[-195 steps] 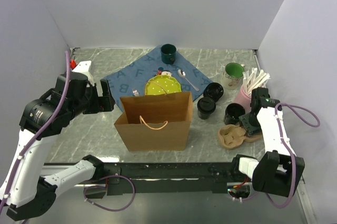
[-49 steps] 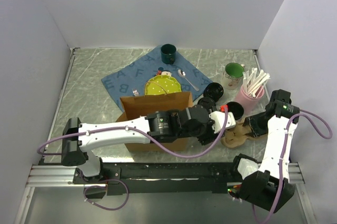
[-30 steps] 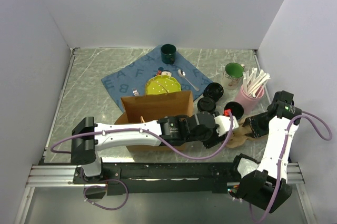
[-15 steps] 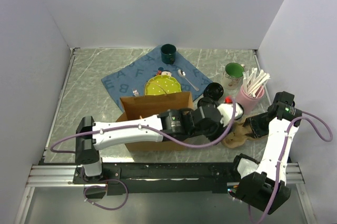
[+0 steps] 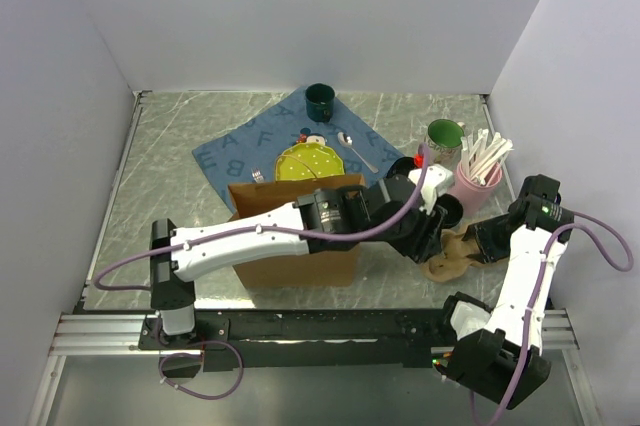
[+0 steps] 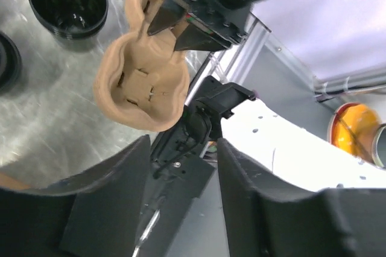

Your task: Pack the takeout coffee

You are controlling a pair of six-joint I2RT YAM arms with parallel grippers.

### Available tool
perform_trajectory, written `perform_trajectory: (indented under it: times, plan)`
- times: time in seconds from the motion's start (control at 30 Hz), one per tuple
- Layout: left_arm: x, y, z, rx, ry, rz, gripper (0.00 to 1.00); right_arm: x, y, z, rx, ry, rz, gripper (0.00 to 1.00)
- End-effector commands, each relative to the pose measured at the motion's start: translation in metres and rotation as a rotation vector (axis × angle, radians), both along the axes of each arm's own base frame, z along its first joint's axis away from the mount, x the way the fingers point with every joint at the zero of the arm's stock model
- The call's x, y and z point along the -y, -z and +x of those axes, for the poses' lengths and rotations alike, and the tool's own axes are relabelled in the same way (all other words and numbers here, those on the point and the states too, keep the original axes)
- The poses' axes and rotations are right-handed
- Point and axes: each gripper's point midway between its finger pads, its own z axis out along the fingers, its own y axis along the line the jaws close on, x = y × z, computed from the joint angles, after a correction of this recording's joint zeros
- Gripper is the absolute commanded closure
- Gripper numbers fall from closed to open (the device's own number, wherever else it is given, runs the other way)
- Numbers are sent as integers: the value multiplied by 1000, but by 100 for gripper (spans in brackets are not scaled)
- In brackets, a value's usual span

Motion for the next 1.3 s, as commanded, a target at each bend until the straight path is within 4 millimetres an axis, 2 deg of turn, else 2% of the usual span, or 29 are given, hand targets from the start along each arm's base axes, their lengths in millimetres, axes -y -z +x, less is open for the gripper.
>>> perform_trajectory:
  times: [0.0,0.07,0.13,0.3,0.5,0.57,0.6,0.67,0.7,0.8,1.07,1.27]
  plan:
    - [6,26,11,-198,-33,11,50,-2,-1,-10,-10,9,-8,61]
    - [7,41,14,-234,-39,21,48,-3,1,-12,-8,11,-5,61]
    - [10,47,13,-232,-25,10,48,-4,2,-13,-8,16,-4,61]
    - [4,74,20,-216,-64,82,47,-4,1,-16,-6,25,-9,61]
    - [2,97,20,-231,-89,139,50,-6,0,-17,6,35,1,61]
    - [2,97,24,-216,-100,153,52,-5,-2,-17,8,34,-11,62]
    - [-1,104,30,-201,-130,183,52,-5,-2,-19,3,31,-14,62]
    - [-1,100,38,-170,-162,190,52,-4,-4,-20,5,32,-21,62]
    - [-4,104,39,-169,-169,215,53,-3,-4,-21,4,33,-24,62]
    - [-1,98,39,-167,-161,204,52,-4,-8,-20,14,37,-21,62]
    - [8,65,34,-181,-133,123,49,-1,-27,-16,46,59,-24,62]
    - [8,84,36,-225,-136,151,48,-5,-25,-16,56,68,0,62]
